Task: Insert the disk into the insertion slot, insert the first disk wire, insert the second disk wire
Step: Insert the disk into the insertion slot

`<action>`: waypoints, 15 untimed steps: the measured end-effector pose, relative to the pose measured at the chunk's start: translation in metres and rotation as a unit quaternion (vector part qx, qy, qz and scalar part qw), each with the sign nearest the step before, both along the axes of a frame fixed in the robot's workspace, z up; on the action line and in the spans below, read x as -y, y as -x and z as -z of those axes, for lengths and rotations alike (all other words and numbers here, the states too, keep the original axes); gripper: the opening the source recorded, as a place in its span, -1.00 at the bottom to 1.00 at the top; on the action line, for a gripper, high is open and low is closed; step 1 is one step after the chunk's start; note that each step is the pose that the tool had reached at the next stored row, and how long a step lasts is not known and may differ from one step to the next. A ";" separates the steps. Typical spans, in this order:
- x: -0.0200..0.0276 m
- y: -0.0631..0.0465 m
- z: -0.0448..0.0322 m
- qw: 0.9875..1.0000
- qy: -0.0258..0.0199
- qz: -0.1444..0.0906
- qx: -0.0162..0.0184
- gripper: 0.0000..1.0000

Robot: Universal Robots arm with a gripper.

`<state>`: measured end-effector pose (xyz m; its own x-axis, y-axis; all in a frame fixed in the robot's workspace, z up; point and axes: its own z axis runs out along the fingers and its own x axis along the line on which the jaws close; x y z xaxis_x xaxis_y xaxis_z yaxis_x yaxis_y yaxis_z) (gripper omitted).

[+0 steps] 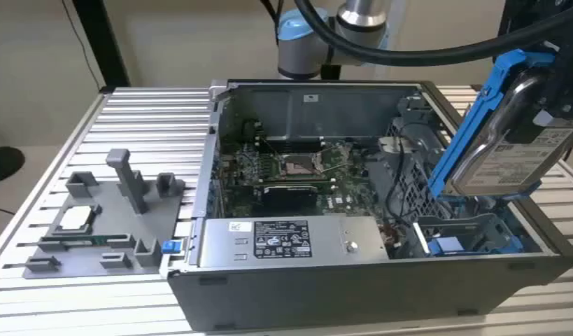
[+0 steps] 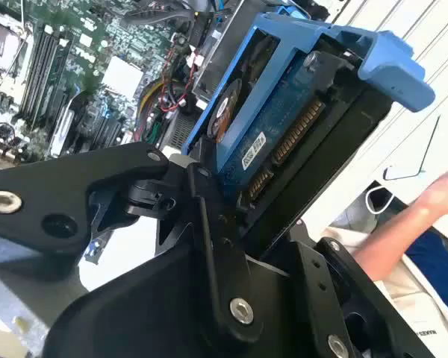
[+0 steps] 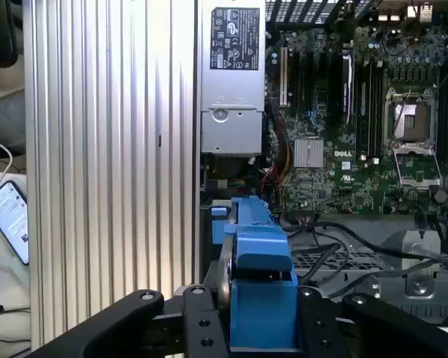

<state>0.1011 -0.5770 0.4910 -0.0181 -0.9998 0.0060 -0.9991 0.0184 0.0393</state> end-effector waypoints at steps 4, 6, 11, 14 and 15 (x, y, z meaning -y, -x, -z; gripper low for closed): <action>0.0000 0.000 0.0000 1.000 0.000 0.000 0.000 -1.00; 0.0000 0.000 0.0000 1.000 0.000 0.000 0.000 -1.00; 0.0000 0.000 0.0000 1.000 0.000 0.000 0.000 -1.00; 0.0006 -0.002 0.0004 1.000 0.000 0.000 0.000 -1.00; 0.0009 -0.003 0.0005 1.000 0.000 0.000 0.000 -1.00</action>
<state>0.1039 -0.5780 0.4905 -0.0182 -0.9998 0.0068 -0.9991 0.0184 0.0392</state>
